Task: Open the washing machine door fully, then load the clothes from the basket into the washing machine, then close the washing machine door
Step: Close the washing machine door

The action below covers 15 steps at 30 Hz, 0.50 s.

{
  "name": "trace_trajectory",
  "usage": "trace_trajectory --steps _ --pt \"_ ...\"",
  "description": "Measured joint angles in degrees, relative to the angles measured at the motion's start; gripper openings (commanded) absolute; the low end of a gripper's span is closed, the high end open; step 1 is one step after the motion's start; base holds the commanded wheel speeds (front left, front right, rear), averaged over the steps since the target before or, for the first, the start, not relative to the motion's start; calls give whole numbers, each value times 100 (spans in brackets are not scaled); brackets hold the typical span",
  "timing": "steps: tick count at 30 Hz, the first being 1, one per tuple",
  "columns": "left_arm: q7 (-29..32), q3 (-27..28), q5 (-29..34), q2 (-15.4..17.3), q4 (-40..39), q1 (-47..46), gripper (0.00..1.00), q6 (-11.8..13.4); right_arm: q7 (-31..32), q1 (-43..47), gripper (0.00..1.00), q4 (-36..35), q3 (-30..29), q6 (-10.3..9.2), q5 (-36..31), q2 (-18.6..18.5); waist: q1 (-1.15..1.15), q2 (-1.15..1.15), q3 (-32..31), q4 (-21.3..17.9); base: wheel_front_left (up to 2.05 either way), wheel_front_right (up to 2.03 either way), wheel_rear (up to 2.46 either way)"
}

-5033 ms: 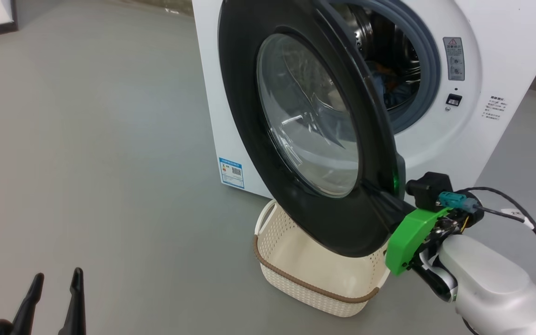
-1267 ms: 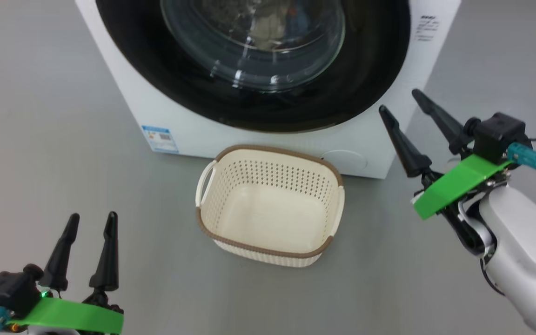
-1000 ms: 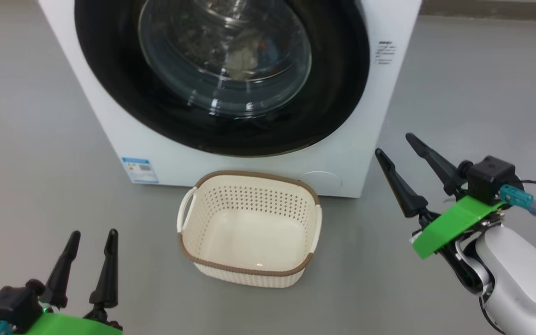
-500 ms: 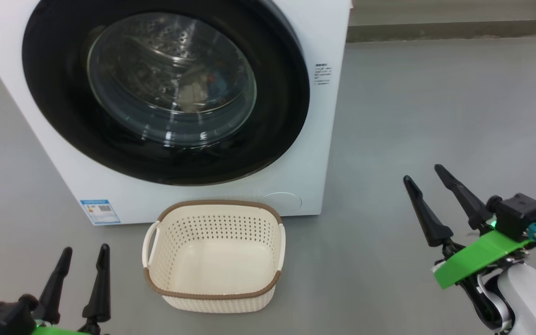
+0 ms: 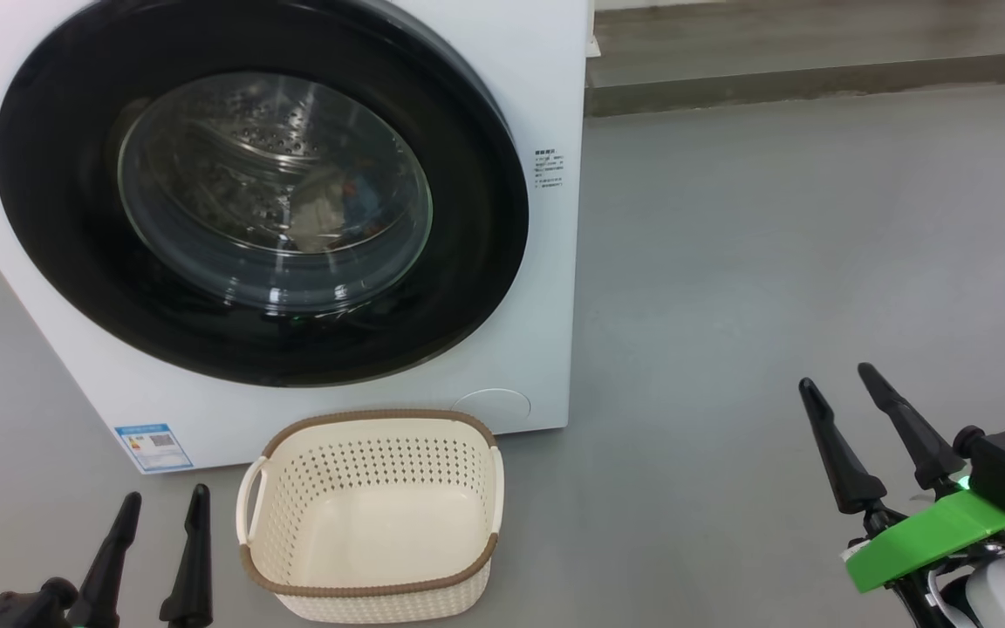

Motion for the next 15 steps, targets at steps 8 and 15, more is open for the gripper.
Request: trace_trajectory --steps 8,15 --pt "0 -26 3 -1 0 0 100 0 0 295 100 -118 -431 0 -215 90 0 0 -55 -29 0 0 0" --pt "0 -23 33 -1 0 -1 100 0 0 340 100 -164 -602 0 -269 188 0 0 -42 -2 0 0 0"
